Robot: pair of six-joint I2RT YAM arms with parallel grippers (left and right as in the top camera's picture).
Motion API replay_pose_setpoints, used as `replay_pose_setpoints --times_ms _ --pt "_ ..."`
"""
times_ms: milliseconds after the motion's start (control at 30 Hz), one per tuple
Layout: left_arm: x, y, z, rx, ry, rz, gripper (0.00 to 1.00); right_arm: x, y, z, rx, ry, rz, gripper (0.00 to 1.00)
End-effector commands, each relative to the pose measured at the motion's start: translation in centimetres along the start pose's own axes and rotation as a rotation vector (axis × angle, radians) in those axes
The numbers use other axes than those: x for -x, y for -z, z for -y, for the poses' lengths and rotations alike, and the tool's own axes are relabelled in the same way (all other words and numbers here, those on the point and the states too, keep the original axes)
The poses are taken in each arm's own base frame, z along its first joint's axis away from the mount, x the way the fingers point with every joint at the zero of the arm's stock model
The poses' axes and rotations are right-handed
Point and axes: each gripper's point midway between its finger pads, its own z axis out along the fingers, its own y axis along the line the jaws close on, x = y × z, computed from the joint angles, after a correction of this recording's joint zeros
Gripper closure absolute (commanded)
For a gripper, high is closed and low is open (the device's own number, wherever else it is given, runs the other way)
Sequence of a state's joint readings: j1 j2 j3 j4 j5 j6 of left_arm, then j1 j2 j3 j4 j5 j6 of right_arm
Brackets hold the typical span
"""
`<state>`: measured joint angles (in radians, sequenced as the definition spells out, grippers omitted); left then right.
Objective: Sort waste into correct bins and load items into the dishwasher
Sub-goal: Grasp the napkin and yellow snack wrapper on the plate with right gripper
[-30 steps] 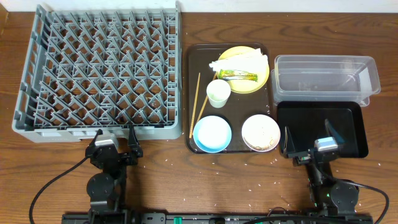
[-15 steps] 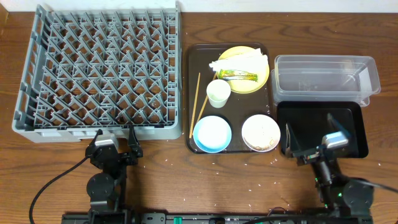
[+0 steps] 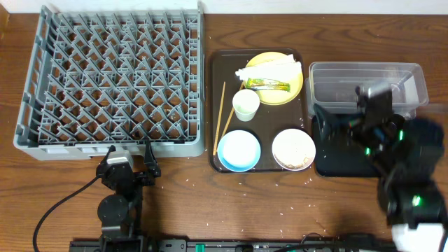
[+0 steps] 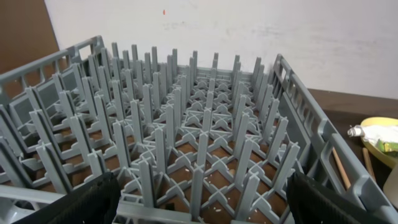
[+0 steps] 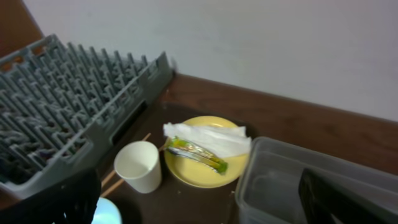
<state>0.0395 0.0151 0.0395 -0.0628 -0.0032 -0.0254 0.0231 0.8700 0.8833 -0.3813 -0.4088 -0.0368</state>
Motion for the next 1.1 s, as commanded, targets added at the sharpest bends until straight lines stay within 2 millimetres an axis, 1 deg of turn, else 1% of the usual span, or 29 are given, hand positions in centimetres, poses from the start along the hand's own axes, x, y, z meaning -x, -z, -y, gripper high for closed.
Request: replay_pose_setpoints --times_ms 0,133,267,467,633,767,833,900,933,967,1000,1067 --pt "-1.8 -0.3 -0.4 0.015 -0.007 -0.042 0.14 3.2 -1.3 -0.8 0.068 -0.031 -0.069 0.01" --pt "-1.8 -0.3 -0.4 0.015 -0.007 -0.042 0.14 4.3 -3.1 -0.9 0.092 -0.082 -0.207 0.01" --pt "-1.8 -0.3 -0.4 0.015 -0.007 -0.042 0.14 5.1 -5.3 -2.1 0.139 -0.106 -0.330 0.01" --pt "-1.8 -0.3 -0.4 0.015 -0.007 -0.042 0.14 4.4 -8.6 -3.4 0.196 -0.083 -0.508 0.01" --pt "-1.8 -0.3 -0.4 0.015 -0.007 -0.042 0.14 4.2 -12.3 -2.9 0.214 -0.082 -0.501 0.01" --pt "-1.8 -0.3 -0.4 0.015 -0.007 -0.042 0.14 3.1 -15.4 -3.3 0.261 -0.104 -0.500 0.01" --pt "-1.8 -0.3 -0.4 0.015 -0.007 -0.042 0.14 2.1 -17.0 -2.5 0.183 -0.211 -0.528 0.01" --pt "-1.8 -0.3 -0.4 0.015 -0.007 -0.042 0.14 0.8 -18.5 -1.2 0.051 -0.350 -0.557 0.05" --pt "-1.8 -0.3 -0.4 0.015 -0.007 -0.042 0.14 -0.1 -19.1 -0.3 -0.053 -0.442 -0.571 0.10" --pt "-1.8 -0.3 -0.4 0.015 -0.007 -0.042 0.14 -2.0 -19.9 1.5 -0.272 -0.619 -0.579 0.18" --pt "-1.8 -0.3 -0.4 0.015 -0.007 -0.042 0.14 -2.8 -20.2 2.2 -0.373 -0.683 -0.568 0.18" --pt "-1.8 -0.3 -0.4 0.015 -0.007 -0.042 0.14 -4.3 -20.9 2.9 -0.530 -0.776 -0.531 0.13"
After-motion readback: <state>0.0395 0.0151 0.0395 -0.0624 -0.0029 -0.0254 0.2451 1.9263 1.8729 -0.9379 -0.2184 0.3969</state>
